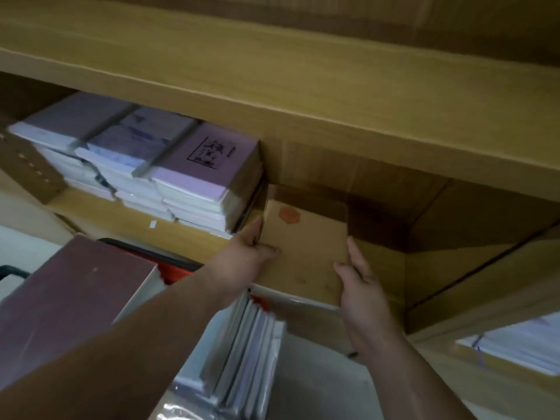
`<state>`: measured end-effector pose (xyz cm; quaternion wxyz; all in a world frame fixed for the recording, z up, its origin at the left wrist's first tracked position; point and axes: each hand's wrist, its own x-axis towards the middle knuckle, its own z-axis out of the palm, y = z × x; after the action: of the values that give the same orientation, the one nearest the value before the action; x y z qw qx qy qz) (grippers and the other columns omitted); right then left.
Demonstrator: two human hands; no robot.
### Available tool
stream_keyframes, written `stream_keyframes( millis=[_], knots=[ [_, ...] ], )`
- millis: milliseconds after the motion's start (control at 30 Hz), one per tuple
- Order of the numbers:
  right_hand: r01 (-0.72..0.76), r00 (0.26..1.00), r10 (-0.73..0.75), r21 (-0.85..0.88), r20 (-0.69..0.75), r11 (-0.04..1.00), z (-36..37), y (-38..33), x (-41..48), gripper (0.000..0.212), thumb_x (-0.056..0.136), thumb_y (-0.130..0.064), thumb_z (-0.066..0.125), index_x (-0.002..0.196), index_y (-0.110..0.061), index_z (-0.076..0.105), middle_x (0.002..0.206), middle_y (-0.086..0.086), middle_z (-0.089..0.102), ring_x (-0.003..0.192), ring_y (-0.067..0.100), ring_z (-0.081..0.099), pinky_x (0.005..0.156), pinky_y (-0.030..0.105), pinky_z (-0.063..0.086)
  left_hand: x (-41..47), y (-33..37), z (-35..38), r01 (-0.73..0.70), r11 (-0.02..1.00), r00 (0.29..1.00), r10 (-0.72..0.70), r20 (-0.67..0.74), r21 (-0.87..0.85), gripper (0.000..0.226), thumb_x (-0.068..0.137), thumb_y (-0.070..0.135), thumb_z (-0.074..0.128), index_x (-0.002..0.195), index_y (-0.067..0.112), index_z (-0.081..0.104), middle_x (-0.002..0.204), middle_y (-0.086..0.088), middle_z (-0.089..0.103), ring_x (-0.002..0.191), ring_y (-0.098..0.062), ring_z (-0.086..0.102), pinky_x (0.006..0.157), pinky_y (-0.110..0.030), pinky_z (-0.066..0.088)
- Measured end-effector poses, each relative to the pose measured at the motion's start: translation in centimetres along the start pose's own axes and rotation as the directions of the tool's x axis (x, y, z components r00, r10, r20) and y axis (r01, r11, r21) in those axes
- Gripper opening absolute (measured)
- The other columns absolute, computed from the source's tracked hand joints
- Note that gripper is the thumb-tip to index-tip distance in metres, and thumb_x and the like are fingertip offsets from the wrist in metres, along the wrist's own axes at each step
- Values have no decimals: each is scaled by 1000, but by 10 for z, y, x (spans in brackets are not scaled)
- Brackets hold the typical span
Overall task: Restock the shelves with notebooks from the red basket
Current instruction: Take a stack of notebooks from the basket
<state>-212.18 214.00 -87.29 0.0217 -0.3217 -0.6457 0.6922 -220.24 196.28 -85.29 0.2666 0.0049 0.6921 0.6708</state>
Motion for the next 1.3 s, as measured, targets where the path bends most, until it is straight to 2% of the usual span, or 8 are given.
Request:
stream_keyframes(
  millis=[100, 267, 533, 633, 733, 967, 1100, 1300],
  knots=[
    [80, 997, -78, 74, -26, 994, 11, 15, 39, 50, 105, -23, 51, 148, -46, 43, 125, -12, 56, 102, 4, 57, 92, 33, 48, 38, -7, 0, -27, 999, 997, 30, -77, 46, 40, 92, 0, 59, 111, 35, 62, 103, 5, 71, 99, -21, 66, 81, -30, 54],
    [195, 979, -201, 139, 32, 971, 27, 40, 94, 50, 105, -27, 52, 154, -27, 40, 149, 1, 51, 129, 19, 52, 110, 36, 40, 89, -15, -12, -88, 987, 992, 100, -83, 138, 20, 94, -4, 54, 103, 12, 61, 88, -9, 68, 70, -13, 68, 56, -23, 54],
    [336, 911, -318, -25, 262, 942, 37, 60, 121, 58, 107, -27, 46, 160, -27, 23, 160, -2, 37, 142, 18, 41, 120, 39, 32, 97, -43, -48, -108, 819, 983, 171, -61, 563, 81, 85, 34, 74, 156, 22, 37, 145, 9, 49, 125, -11, 53, 108, -27, 40],
    [278, 916, -273, 27, 293, 960, 27, 59, 122, 58, 105, -23, 52, 158, -28, 29, 155, -2, 45, 122, 9, 54, 99, 29, 48, 81, -42, -52, -123, 633, 981, 192, -2, 765, 100, 68, 61, 77, 155, 31, 38, 147, 9, 51, 132, -14, 51, 115, -37, 38],
    [270, 893, -274, 62, 358, 961, 14, 59, 127, 69, 99, -18, 61, 159, -24, 27, 149, -7, 49, 93, -5, 56, 74, 15, 45, 70, -40, -54, -166, 323, 964, 252, 84, 932, 89, 78, 44, 84, 154, 26, 41, 152, 4, 46, 135, -17, 49, 113, -28, 37],
    [406, 808, -331, -53, 487, 912, 18, 66, 140, 150, 32, -50, 102, 159, -31, 25, 152, -7, 49, 138, 12, 46, 116, 42, 40, 79, -44, -61, -286, -20, 853, 450, 264, 958, 60, 74, 37, 87, 130, 24, 69, 145, 1, 57, 133, -17, 54, 114, -28, 37],
    [452, 853, -415, -51, 317, 890, 32, 69, 138, 118, 58, -38, 97, 156, -25, 34, 153, 0, 48, 139, 15, 46, 114, 44, 44, 89, -45, -62, -196, -478, 727, 515, 455, 856, 27, 81, 49, 72, 94, 26, 79, 96, 2, 75, 90, -31, 56, 81, -42, 51],
    [471, 860, -434, -91, 269, 877, 37, 73, 145, 96, 76, -27, 88, 156, -28, 34, 152, -2, 49, 136, 16, 47, 111, 41, 45, 98, -50, -72, -136, -525, 687, 562, 462, 840, 63, 78, 69, 53, 114, 23, 77, 110, -3, 75, 116, -36, 60, 107, -52, 34]
  ],
)
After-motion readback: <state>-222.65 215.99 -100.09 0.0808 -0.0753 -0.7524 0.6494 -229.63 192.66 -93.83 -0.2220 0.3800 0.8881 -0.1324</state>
